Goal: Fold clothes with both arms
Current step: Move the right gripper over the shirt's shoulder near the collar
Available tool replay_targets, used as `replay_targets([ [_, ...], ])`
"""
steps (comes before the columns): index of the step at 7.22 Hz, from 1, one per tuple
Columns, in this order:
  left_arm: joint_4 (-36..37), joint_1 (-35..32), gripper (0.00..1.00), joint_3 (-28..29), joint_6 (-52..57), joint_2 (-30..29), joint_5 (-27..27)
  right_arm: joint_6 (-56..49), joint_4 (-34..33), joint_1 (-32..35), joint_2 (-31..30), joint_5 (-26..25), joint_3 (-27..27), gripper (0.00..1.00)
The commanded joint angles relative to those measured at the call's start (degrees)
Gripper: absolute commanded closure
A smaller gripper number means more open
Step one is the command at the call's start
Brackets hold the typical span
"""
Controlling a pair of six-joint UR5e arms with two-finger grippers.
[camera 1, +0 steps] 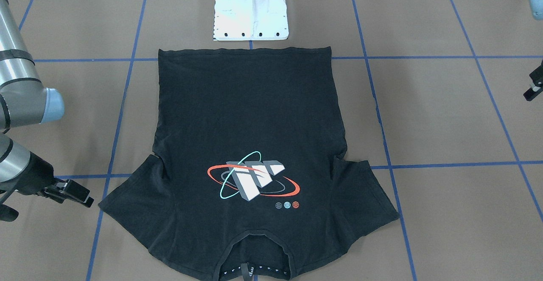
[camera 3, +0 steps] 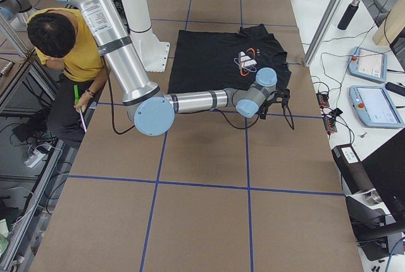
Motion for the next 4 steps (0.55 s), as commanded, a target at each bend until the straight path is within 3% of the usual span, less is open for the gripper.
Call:
replay_targets([
  [1,0.0,0.1,0.00,0.0,0.0,0.1,-0.1,0.7,0.2,-1.6,2.3,-0.9,-3.6,0.09],
  [4,-0.1,0.1,0.00,0.0,-0.1,0.1,-0.2,0.4,0.1,-2.6,2.7,-0.9,-4.8,0.15],
])
